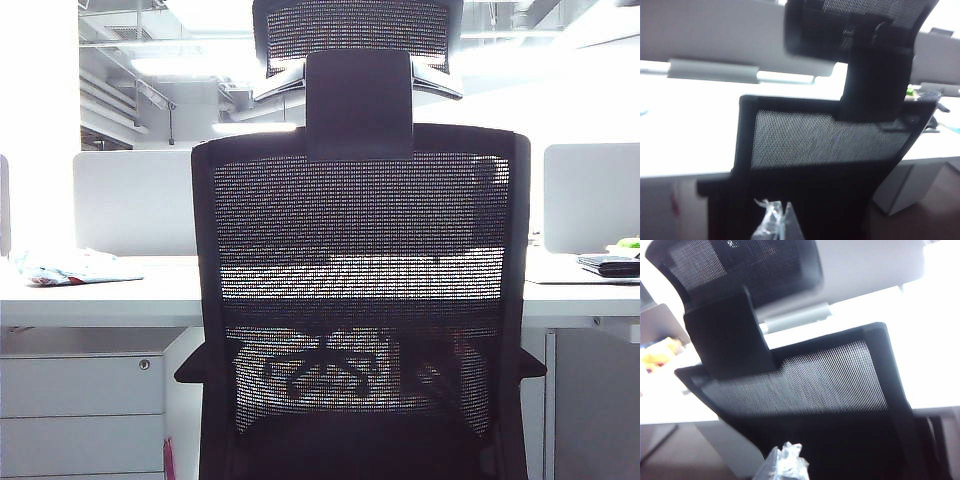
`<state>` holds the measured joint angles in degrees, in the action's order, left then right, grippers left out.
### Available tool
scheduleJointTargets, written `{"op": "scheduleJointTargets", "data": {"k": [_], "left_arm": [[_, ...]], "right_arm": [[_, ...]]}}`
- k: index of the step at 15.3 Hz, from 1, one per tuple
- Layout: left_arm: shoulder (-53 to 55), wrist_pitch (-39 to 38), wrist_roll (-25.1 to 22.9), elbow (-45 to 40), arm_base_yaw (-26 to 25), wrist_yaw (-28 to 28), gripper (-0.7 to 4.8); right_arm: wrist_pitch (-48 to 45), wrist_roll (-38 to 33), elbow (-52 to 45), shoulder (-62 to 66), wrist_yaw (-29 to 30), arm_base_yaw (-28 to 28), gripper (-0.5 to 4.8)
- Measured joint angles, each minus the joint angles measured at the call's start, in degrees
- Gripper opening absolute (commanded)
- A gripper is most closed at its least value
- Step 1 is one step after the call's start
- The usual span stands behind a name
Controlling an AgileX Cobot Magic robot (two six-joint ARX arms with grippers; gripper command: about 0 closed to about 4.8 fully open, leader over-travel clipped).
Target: Push the black chair under the table.
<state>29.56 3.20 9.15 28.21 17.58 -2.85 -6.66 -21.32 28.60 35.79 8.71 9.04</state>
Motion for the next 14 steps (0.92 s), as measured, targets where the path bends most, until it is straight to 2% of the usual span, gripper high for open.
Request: {"op": "scheduleJointTargets", "data": {"k": [2, 3, 8, 14], "left_arm": [[-7.63, -3.80, 0.81, -3.72, -0.02, 0.63, -0.05], [-11.26, -5.79, 0.81, -4.94, -0.02, 0.63, -0.05], [-23.10, -18.91, 0.79, -5.27, -0.09, 0.55, -0.05], [-23.80, -19.80, 0.79, -5.27, -0.07, 0.50, -0.05]], "right_arm": [[5.62, 0.04, -3.72, -8.79, -0.11, -0.07, 0.05], [7.19, 0.11, -4.96, -12.74, -0.13, -0.04, 0.28], [19.28, 0.17, -6.12, -28.13, -3.45, -0.13, 0.32], [25.62, 0.17, -6.08, -35.65, -4.02, -0.13, 0.31]]}}
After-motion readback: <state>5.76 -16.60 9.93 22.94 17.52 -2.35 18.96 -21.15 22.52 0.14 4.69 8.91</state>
